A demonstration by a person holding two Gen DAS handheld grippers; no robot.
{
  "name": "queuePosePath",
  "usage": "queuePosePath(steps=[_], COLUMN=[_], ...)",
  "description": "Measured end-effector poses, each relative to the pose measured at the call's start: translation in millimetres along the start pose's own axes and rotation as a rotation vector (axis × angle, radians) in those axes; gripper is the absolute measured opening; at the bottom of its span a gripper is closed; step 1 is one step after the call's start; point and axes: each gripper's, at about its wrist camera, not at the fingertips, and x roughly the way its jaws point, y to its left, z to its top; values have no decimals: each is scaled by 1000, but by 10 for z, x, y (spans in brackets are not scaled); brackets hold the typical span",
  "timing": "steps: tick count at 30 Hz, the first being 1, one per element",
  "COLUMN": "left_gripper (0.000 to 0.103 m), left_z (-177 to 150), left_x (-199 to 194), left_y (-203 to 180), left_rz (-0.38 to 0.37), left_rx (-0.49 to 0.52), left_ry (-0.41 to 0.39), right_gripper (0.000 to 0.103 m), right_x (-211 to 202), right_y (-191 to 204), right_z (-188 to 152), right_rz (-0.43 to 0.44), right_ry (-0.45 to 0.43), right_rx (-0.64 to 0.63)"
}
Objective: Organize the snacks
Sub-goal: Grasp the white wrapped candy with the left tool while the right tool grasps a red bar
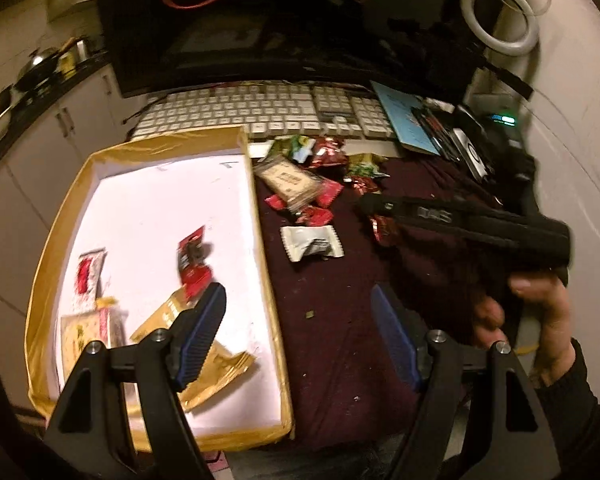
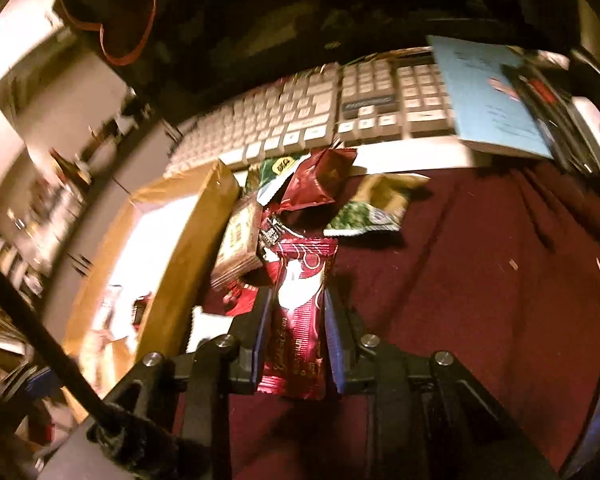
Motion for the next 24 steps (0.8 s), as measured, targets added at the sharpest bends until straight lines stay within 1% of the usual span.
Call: queuePosePath(steps=[2, 3, 5, 7, 10, 11, 13, 15, 16, 17, 19, 21, 22, 24], left_gripper=[75, 75, 75, 75, 75, 74, 73, 68, 63, 60, 57, 57, 57, 52], left_z=[72, 103, 189, 277, 372, 399, 423, 440, 448, 466, 480, 493, 480, 449], left_x=[103, 148, 265, 367, 540, 628, 732, 876, 924, 1004, 1092, 1129, 1147, 1199], left_y=[-70, -95, -185, -247, -324, -361, -389, -409, -408, -404, -412, -435, -467, -500], left_rz=[-26, -29, -35, -19, -6, 10, 25, 36, 51, 66, 58, 60, 57, 62], left_rx=[70, 95, 187, 238, 324, 368, 416, 466, 483, 485, 486, 484, 502, 516], left_ry=[46, 65, 96, 105, 142, 165, 191, 233, 246, 266, 294, 295, 296, 312], right_gripper=[25, 25, 25, 25, 25, 25, 25, 25, 25, 25, 25, 25, 25, 25], right_x=[-119, -151, -173, -143, -137, -146, -143, -149, -137, -119, -139, -142, -138, -119], right_y=[-76, -125, -210, -284, -323, -300, -240, -198, -203, -222, -261, -262, -259, -257], right_z=[-60, -69, -108, -117, -139, -141, -148, -154, -153, -147, -139, -141, -139, -135], right_rz=[6, -2, -25, -33, -25, -23, -43, -48, -44, -42, -31, -10, -6, 0], right_ry=[-39, -57, -69, -76, -85, -92, -99, -108, -103, -100, -108, -107, -105, -97], right_rx=[21, 34, 52, 78, 100, 94, 60, 42, 43, 52, 68, 66, 62, 58])
